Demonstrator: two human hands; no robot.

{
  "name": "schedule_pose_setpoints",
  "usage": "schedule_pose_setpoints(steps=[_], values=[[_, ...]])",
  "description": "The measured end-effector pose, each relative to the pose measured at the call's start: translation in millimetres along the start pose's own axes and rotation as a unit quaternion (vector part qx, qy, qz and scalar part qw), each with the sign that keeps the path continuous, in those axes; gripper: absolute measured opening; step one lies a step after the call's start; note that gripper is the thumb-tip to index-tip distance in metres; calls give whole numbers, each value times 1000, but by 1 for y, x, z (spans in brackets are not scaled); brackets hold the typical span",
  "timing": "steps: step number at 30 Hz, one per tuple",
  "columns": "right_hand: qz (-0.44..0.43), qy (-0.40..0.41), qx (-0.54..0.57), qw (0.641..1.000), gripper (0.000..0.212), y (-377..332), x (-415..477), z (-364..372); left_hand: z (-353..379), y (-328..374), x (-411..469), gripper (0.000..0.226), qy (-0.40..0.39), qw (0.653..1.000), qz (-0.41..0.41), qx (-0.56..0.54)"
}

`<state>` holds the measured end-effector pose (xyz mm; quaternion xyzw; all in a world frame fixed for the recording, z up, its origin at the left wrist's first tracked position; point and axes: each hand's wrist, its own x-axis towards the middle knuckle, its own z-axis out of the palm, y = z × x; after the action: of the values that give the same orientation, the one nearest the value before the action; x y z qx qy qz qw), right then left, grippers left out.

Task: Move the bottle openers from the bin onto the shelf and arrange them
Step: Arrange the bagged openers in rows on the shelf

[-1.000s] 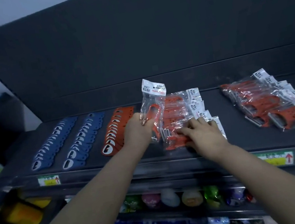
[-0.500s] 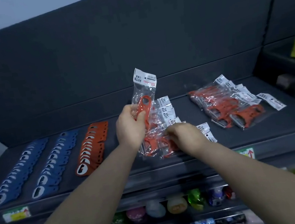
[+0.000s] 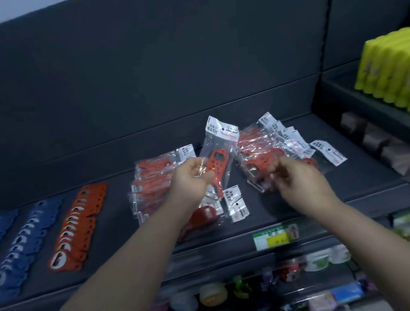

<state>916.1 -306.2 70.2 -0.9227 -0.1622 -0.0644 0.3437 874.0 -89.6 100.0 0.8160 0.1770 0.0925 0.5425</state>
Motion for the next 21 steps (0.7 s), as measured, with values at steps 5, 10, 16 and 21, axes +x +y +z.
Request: schedule_pose_setpoints(steps=[5, 10, 16, 21], values=[[58, 70, -28, 996, 21, 50, 4, -41, 67, 28, 10, 30, -86, 995, 32, 34], [-66, 151, -88, 982, 24, 77, 15, -63, 138, 42, 16, 32, -148, 964, 93, 201], [-171, -136, -211, 953, 78, 102, 35, -61, 166, 34, 11, 35, -100, 889, 179, 409], [-169, -238, -216, 932, 76, 96, 50, -59, 157, 40, 6, 38, -82, 934, 116, 328]])
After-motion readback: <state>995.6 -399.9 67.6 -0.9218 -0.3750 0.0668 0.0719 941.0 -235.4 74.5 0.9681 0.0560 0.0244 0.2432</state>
